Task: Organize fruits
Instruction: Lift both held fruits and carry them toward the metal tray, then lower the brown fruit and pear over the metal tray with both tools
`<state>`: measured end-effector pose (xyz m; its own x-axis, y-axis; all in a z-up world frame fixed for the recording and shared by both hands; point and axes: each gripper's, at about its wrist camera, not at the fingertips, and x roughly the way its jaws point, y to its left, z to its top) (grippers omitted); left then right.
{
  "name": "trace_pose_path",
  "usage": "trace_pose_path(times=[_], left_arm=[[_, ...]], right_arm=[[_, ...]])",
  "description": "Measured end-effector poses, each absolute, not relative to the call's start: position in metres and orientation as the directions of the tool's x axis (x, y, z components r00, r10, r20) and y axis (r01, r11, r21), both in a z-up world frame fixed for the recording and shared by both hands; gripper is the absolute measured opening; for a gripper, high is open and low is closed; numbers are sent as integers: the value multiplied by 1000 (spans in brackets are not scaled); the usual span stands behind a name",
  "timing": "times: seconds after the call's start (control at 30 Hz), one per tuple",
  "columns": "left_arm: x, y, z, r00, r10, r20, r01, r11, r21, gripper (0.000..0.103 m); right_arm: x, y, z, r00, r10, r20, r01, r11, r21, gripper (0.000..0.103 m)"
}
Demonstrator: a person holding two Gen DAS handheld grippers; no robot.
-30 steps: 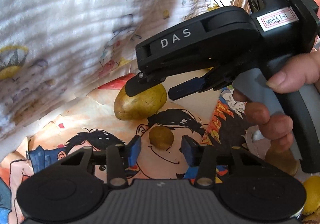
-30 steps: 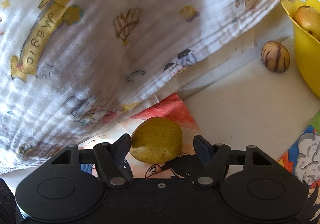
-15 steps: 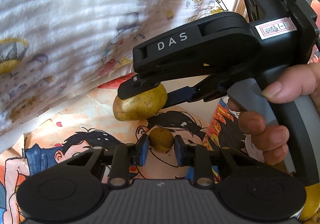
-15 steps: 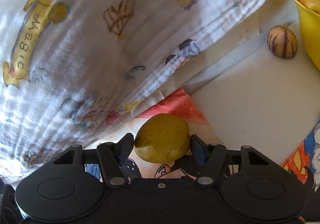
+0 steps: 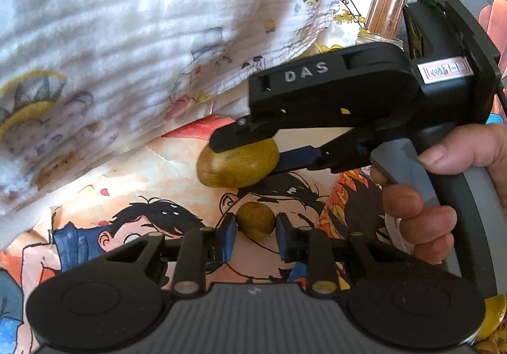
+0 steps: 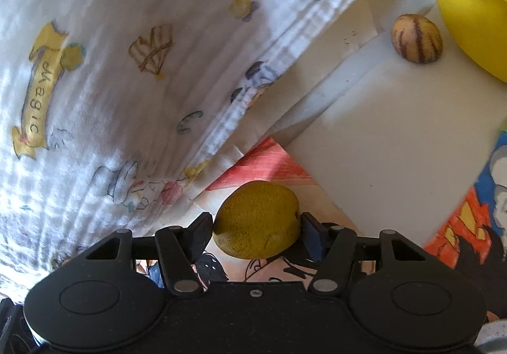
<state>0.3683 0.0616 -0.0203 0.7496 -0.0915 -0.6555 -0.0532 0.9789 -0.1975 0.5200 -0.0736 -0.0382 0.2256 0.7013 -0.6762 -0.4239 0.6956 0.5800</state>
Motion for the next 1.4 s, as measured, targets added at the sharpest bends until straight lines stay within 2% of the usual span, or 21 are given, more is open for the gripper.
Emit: trace_pose_path(times=[0.3,0.8,1.03,1.4], left_arm=[[361,59,-8,760,-75,-646,-60,981,-184,29],[346,41,24,790,-65,-610,-49,985,-168,29],[338,18,40,806,-89,-586,-13,986,-168,29],[335,-46,47,800,-165,-577,91,984,-155,29]], right_arm=[[514,-103,-33,256,722,-643,-405,684,606,62],[490,-178,17,357,706,-612,-371,708,601,61],[472,-242,28,406,705,-581,-349,708,614,60],[442,-338,20,470,657,-589,-286,745,602,60]])
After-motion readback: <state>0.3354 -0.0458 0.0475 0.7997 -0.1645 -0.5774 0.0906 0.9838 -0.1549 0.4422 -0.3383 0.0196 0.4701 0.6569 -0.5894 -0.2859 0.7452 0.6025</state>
